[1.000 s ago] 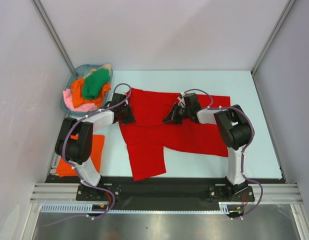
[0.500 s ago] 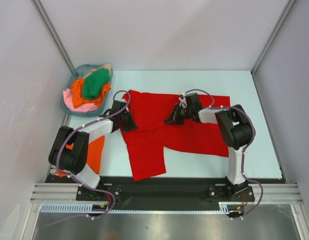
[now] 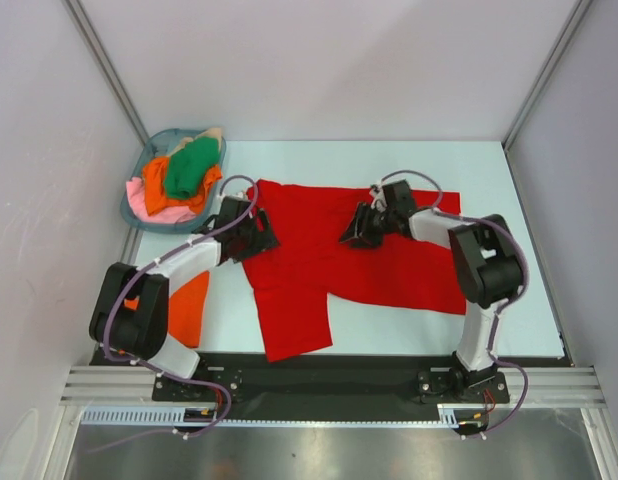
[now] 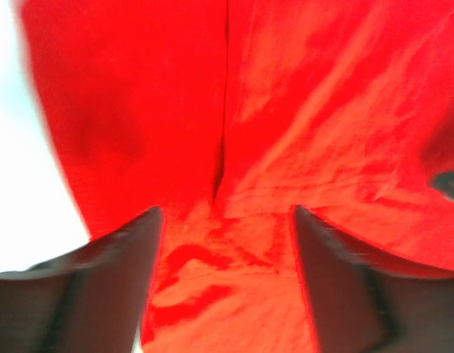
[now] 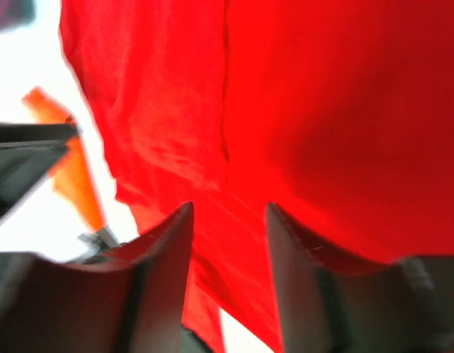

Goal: Fold and stack the t-shirts
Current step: Fold the tshirt

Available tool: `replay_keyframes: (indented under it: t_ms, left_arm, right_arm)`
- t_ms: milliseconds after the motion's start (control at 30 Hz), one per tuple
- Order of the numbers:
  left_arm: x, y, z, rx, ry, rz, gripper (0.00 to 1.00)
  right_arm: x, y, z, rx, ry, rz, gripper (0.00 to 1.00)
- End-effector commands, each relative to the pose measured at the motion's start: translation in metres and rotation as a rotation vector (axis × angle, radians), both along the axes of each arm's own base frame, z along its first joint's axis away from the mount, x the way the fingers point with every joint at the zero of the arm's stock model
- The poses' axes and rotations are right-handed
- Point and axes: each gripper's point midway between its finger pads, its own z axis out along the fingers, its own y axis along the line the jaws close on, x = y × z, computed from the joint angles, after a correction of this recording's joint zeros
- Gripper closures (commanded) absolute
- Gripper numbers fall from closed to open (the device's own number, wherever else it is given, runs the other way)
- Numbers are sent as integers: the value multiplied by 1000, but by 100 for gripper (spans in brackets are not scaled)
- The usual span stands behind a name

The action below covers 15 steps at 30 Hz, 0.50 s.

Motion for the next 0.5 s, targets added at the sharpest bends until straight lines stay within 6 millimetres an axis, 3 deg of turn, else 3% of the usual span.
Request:
replay_keyframes:
  t_ms: [0,33,67,100,133,167,200,267,333,400,433,467]
  left_arm:
    - [46,11,69,89,-223,15,13]
    - [71,5,101,73,-287,9,12]
    - [83,3,107,97,-304,-13,12]
    - [97,5,108,133,-313,-5,14]
    - [122,2,116,152,-337,0,18]
    - [134,5,114,185,-338,-3,19]
    - [146,11,117,222,-350,14,20]
    - [179,11,121,267,-399,-7,19]
    - [209,15,112,284,-399,-16,19]
    - [226,17,101,282,-386,-32,18]
    - [238,18,108,276,-404,-39,18]
    - [246,21,83,301,-361,-51,18]
  right_arm:
    - [47,-69,51,-219,-248,-108,49]
    - [59,-86,57,-252,-281,-146,46]
    - [75,-99,69,-270,-318,-182,43]
    - [90,-128,71,-304,-331,-248,42]
    - [100,-142,72,-321,-353,-264,41]
    - [108,-154,75,-330,-365,-290,41]
    - [122,-185,82,-349,-383,-357,40]
    - [133,-205,78,-370,-396,-384,31]
    - [148,-251,72,-376,-396,-461,27]
    - [154,-266,67,-336,-392,-467,25]
    - [161,-284,68,-331,-402,-493,23]
    - [163,-292,58,-337,-388,-494,23]
